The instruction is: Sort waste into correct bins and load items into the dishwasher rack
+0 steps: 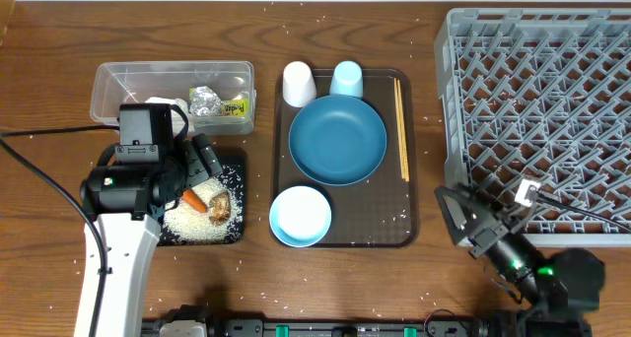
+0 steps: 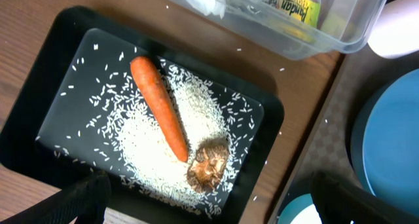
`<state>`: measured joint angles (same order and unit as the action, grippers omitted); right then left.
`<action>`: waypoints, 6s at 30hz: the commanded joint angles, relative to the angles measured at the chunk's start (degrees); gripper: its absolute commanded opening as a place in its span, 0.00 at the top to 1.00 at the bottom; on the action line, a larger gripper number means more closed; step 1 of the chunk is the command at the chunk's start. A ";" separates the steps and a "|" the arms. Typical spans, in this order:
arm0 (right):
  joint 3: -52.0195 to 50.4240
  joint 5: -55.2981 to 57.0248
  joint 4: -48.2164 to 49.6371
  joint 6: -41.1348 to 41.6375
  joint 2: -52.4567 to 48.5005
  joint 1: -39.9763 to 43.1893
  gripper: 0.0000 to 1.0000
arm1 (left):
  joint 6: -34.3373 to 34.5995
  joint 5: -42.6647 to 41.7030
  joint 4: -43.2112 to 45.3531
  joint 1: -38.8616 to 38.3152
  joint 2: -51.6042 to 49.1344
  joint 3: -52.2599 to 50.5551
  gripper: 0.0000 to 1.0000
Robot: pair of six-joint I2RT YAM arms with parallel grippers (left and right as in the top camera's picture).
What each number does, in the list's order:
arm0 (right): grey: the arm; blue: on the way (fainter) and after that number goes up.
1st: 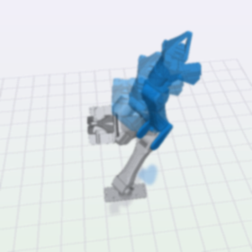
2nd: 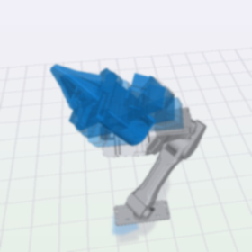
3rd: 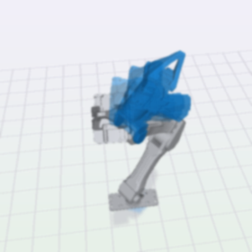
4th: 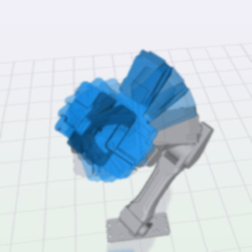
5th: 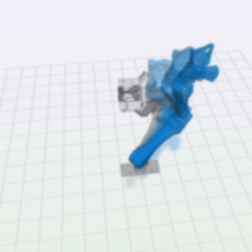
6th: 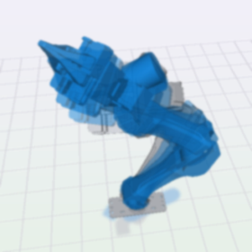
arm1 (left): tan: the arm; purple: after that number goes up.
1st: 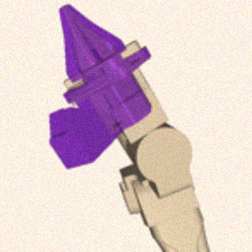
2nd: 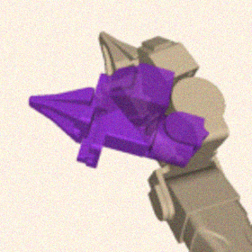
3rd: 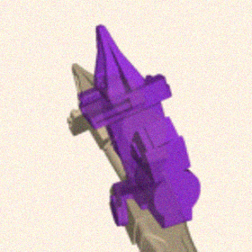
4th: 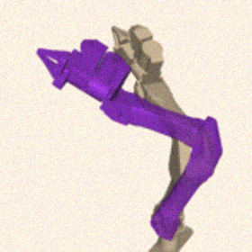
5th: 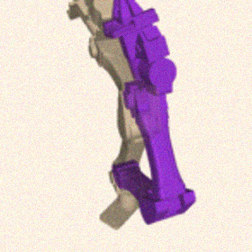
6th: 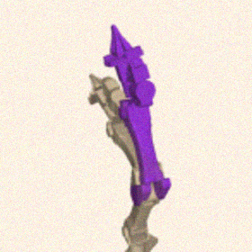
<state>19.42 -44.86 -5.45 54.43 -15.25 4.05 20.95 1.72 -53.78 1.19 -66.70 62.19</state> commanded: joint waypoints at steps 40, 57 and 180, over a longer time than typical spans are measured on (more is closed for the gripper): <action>36.15 19.10 -50.45 -40.52 -35.56 -23.69 0.01 | -0.33 0.48 -0.17 0.13 -0.26 -0.09 0.02; 46.29 37.00 -47.10 -31.06 -65.02 -49.55 0.01 | -0.33 0.48 -0.17 0.13 -0.26 -0.09 0.02; 56.13 -4.17 -42.32 -57.37 -57.77 11.28 0.99 | -0.33 0.48 -0.17 0.13 -0.26 -0.09 0.02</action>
<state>74.32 -32.64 -49.23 0.47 -71.46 8.86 20.95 1.72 -53.78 1.19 -66.74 62.17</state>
